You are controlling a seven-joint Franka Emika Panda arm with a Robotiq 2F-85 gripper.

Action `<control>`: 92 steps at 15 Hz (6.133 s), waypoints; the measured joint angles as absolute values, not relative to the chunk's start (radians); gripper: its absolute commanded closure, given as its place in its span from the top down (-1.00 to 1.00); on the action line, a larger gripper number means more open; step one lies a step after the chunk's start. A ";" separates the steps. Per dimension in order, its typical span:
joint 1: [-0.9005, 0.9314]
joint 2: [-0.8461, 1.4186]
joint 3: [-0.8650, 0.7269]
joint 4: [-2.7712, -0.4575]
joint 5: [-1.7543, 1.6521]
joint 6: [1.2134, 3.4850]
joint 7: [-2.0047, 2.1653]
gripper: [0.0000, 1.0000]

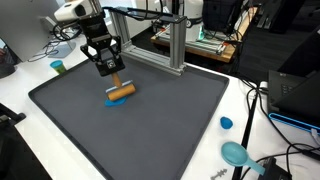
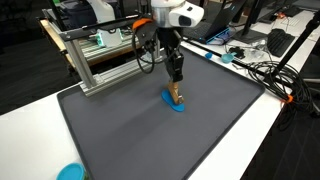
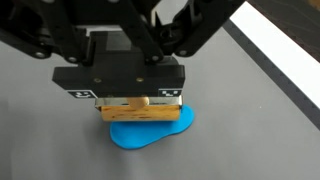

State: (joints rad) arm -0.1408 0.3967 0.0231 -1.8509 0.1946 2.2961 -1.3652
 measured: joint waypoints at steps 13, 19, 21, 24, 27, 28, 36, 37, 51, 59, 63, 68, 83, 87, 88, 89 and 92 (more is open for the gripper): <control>-0.141 0.418 0.014 -1.809 0.056 2.200 -1.360 -0.56; -0.141 0.432 0.019 -1.786 0.051 2.175 -1.382 -0.56; -0.140 0.435 0.019 -1.780 0.047 2.169 -1.381 -0.56; -0.140 0.445 0.017 -1.764 0.045 2.151 -1.373 -0.56; -0.140 0.454 0.014 -1.748 0.045 2.134 -1.368 -0.56; -0.140 0.457 0.013 -1.742 0.045 2.127 -1.367 -0.56; -0.140 0.472 0.003 -1.712 0.016 2.084 -1.319 -0.56; -0.141 0.473 0.000 -1.710 0.011 2.079 -1.319 -0.56; -0.133 0.013 0.014 -1.835 0.143 1.954 -1.319 -0.56; -0.070 -0.132 -0.012 -1.914 0.310 1.753 -1.343 -0.56; -0.068 -0.112 -0.016 -1.914 0.309 1.771 -1.243 -0.56; -0.040 -0.111 -0.001 -1.914 0.251 1.861 -0.930 -0.56; -0.020 -0.119 0.004 -1.986 0.018 1.884 -0.347 -0.56; -0.021 -0.109 -0.008 -2.027 0.024 1.885 -0.255 -0.56; -0.021 -0.113 -0.012 -2.049 0.032 1.889 -0.239 -0.56; -0.022 -0.120 -0.016 -2.075 0.040 1.897 -0.226 -0.56; -0.022 -0.175 -0.020 -2.178 0.061 1.945 -0.180 -0.56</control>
State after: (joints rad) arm -0.0215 -0.1751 -0.0198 -2.1782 0.0608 1.9445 -0.1796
